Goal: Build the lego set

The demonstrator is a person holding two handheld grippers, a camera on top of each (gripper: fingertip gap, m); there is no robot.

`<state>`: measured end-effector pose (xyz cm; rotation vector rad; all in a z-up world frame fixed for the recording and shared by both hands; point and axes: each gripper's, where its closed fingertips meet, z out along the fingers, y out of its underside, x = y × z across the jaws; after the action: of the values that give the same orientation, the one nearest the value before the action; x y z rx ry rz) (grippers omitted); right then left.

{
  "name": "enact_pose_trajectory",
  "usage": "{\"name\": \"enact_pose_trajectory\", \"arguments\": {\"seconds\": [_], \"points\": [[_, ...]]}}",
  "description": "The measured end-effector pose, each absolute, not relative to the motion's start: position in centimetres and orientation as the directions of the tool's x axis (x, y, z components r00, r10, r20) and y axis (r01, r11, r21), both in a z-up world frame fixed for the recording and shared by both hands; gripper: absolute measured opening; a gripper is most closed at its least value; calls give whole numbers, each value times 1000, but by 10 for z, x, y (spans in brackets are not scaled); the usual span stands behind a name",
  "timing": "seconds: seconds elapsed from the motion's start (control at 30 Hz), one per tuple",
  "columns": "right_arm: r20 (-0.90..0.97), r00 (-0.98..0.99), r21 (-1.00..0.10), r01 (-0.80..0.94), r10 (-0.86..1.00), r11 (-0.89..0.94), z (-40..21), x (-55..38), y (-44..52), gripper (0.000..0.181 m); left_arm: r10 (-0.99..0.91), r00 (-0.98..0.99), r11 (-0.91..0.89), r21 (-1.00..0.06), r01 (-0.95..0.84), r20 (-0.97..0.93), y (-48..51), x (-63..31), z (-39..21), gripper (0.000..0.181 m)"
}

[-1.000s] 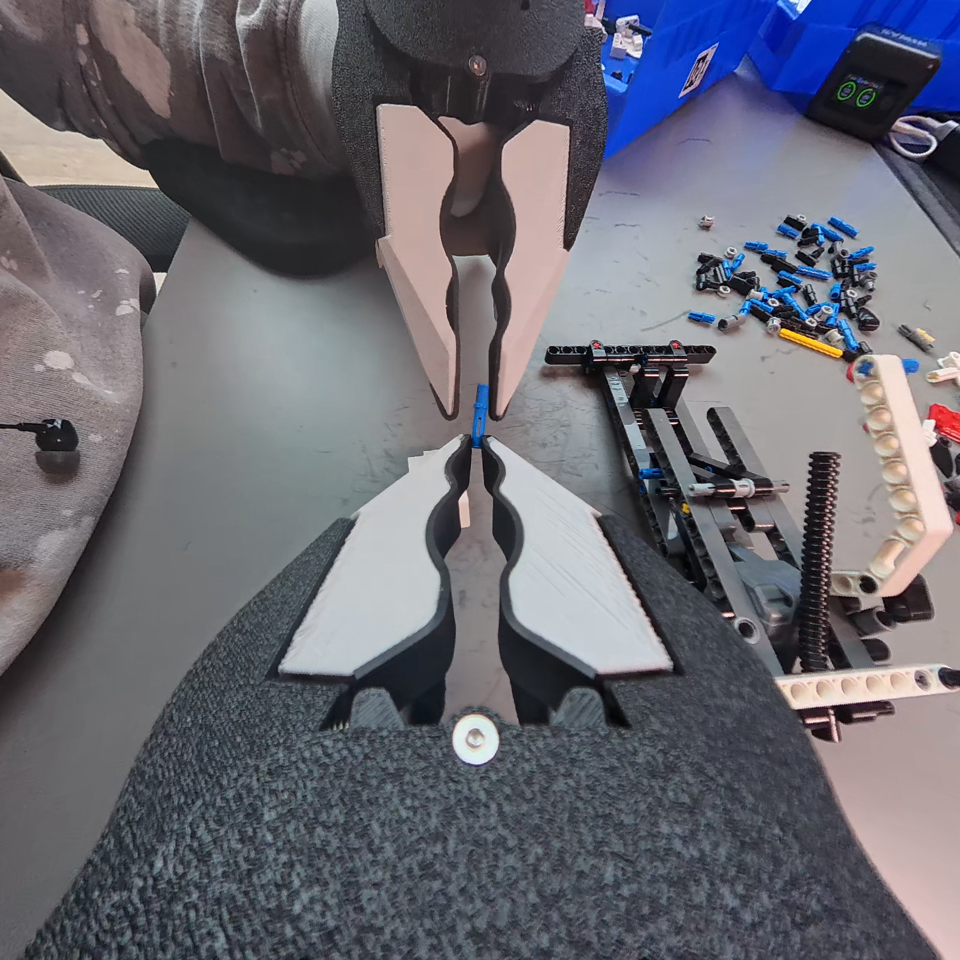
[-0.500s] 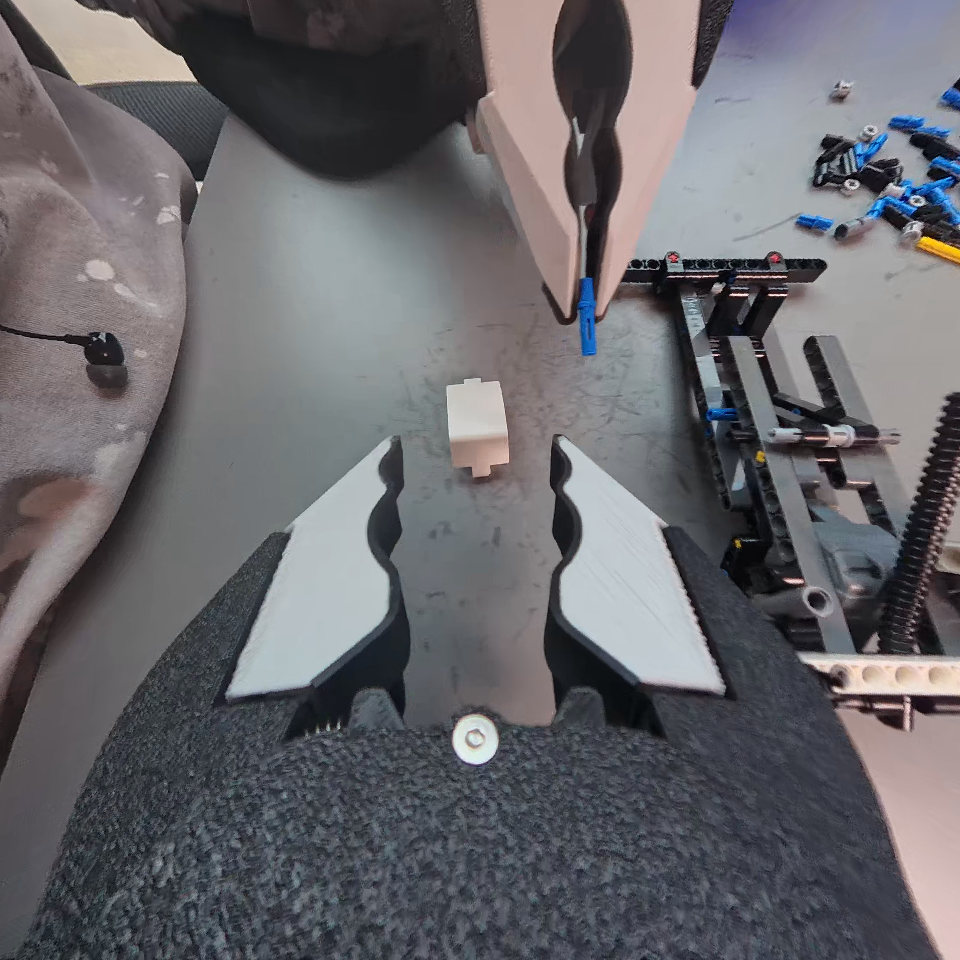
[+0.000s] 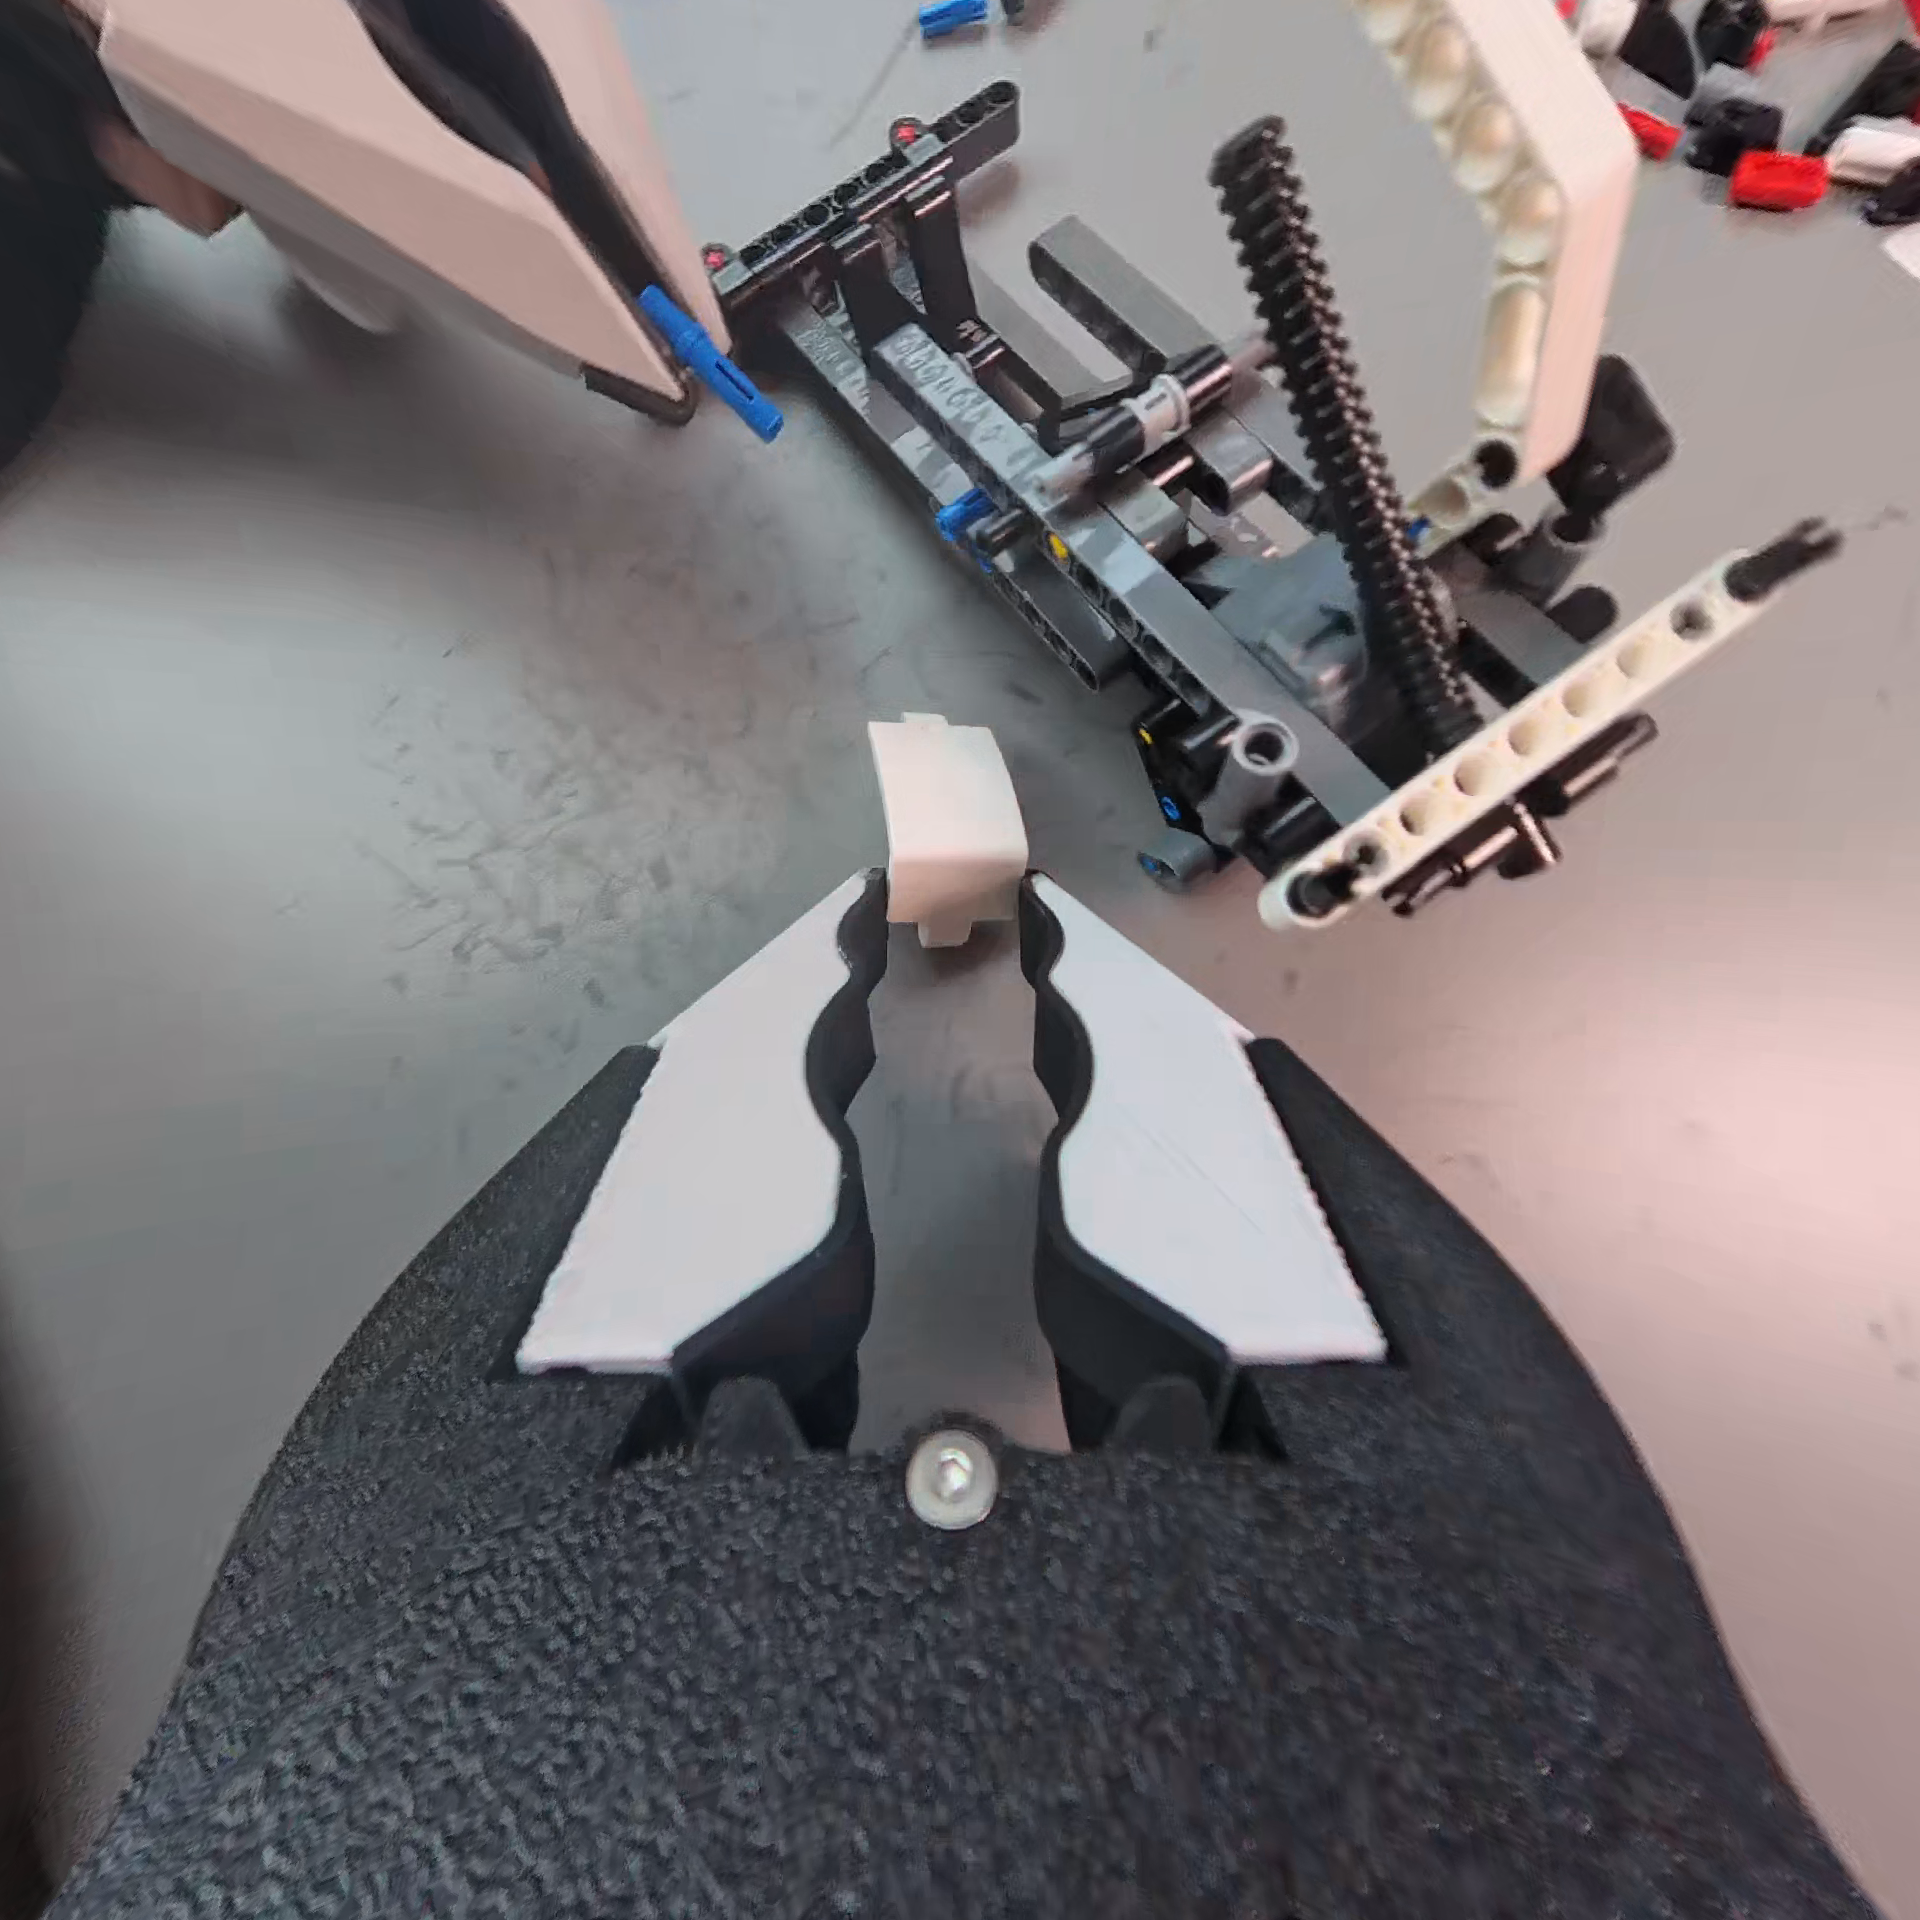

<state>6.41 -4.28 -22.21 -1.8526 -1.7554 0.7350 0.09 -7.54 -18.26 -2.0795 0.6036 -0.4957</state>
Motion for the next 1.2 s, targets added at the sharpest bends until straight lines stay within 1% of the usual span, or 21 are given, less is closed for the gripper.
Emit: {"name": "enact_pose_trajectory", "arguments": {"seconds": [0.1,0.23,0.33,0.43,0.53,0.8,1.07,1.2], "points": [[-57,111,-698,706,992,-120,-219,70,-40,24,-581,807,-503,-826,-253,107,-77,8,-188,4],[-121,144,-744,641,982,-185,-210,64,-48,24,-568,818,-524,-807,-274,91,-77,19,-197,4],[-234,157,-768,576,960,-281,-201,56,-47,24,-544,837,-505,-817,-278,52,-73,20,-194,4],[-380,141,-758,519,914,-395,-193,51,-49,24,-526,850,-467,-831,-302,-14,-70,18,-188,4],[-445,138,-742,497,885,-451,-193,48,-49,24,-506,860,-451,-832,-322,-59,-67,15,-186,4],[-436,153,-750,484,887,-452,-193,38,-52,24,-477,877,-472,-825,-310,-57,-64,11,-188,4],[-451,186,-761,431,873,-485,-187,35,-50,24,-436,884,-454,-806,-380,-170,-62,6,-185,4],[-449,193,-767,417,872,-487,-185,34,-49,24,-443,876,-466,-786,-407,-191,-64,8,-186,4]]}}
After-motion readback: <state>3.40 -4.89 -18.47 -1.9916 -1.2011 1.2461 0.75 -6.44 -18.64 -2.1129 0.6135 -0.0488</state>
